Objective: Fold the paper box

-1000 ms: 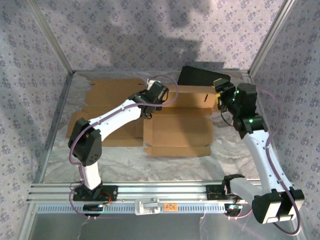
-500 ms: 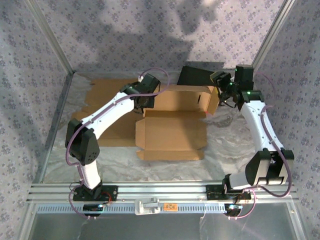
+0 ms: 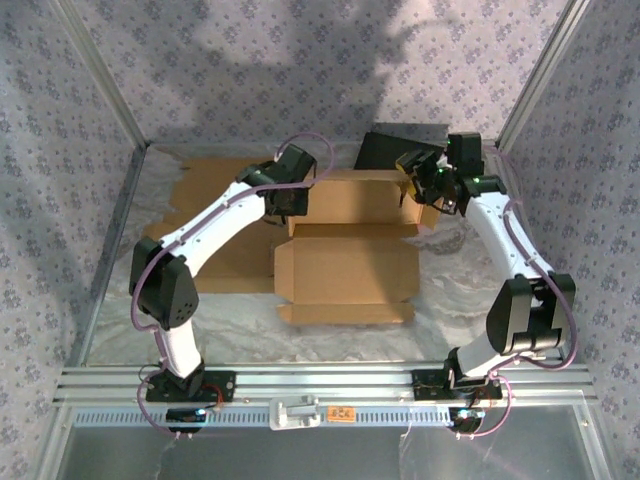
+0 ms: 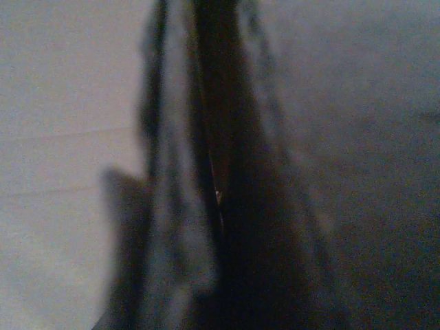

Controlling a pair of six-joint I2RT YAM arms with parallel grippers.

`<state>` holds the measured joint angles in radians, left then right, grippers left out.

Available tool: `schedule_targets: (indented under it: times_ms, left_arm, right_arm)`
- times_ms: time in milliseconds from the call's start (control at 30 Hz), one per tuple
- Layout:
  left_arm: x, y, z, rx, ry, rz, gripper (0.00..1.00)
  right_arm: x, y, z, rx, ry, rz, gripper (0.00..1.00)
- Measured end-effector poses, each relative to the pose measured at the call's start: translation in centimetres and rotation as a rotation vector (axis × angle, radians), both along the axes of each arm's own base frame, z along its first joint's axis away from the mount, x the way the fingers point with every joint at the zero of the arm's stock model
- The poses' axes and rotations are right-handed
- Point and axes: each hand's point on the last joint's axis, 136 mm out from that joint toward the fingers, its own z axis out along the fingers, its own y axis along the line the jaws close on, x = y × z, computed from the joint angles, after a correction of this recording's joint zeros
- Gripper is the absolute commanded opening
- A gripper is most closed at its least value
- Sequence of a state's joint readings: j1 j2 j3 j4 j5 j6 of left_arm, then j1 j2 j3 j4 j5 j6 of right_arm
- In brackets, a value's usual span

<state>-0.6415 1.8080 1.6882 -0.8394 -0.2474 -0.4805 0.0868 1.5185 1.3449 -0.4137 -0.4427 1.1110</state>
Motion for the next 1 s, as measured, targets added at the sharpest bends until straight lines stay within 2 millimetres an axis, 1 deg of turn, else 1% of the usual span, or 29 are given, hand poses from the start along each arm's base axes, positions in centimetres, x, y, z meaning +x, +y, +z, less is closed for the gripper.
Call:
schedule_targets:
  times_ms: [100,167,233,333,400,467,533,633,767,867,900,933,1000]
  left_arm:
    - [0.7,0.3,0.9,-0.048,0.003,0.010,0.00]
    - [1.1,0.5,1.7,-0.073,0.000,0.013,0.00]
    - [1.4,0.7,2.5,-0.099,0.001,0.016,0.00]
    - [1.8,0.9,3.3,-0.137,0.001,0.016,0.00]
    - [1.9,1.0,3.6,-0.156,0.009,0.017,0.00]
    - [1.9,1.1,4.0,-0.167,0.014,0.017,0.00]
    - [1.9,1.3,4.6,-0.176,0.014,0.017,0.00]
    - [1.9,1.1,5.3,-0.189,0.009,0.012,0.00]
    - [1.8,0.9,5.3,-0.198,0.015,0.005,0.00]
    - [1.6,0.9,5.2,-0.198,0.024,0.003,0.00]
    - [1.6,0.9,5.2,-0.198,0.025,0.003,0.00]
    - [1.6,0.9,5.2,-0.198,0.025,0.003,0.00]
    - [1.5,0.9,5.2,-0.198,0.029,0.001,0.00]
  right_arm:
    - [-0.3,-0.7,0.8,-0.006,-0.013,-0.011,0.59]
    - [-1.1,-1.6,1.7,-0.037,-0.030,-0.024,0.58]
    - [-2.3,-2.4,3.0,-0.081,-0.064,-0.033,0.57]
    - [-4.3,-3.0,5.1,-0.134,-0.127,-0.035,0.56]
    - [-5.3,-3.0,5.4,-0.164,-0.143,-0.027,0.56]
    - [-5.9,-2.6,4.7,-0.195,-0.135,-0.010,0.56]
    - [-6.2,-2.4,3.2,-0.227,-0.102,0.007,0.55]
    - [-6.3,-2.9,1.1,-0.284,-0.047,0.008,0.55]
    - [-5.9,-3.8,0.1,-0.352,-0.033,0.001,0.55]
    - [-5.5,-4.0,-0.8,-0.384,-0.019,0.007,0.55]
    - [-5.3,-4.1,-1.1,-0.392,-0.011,0.010,0.53]
    - [-5.2,-4.1,-1.4,-0.397,-0.005,0.014,0.48]
    - [-5.0,-3.9,-1.8,-0.404,0.002,0.024,0.44]
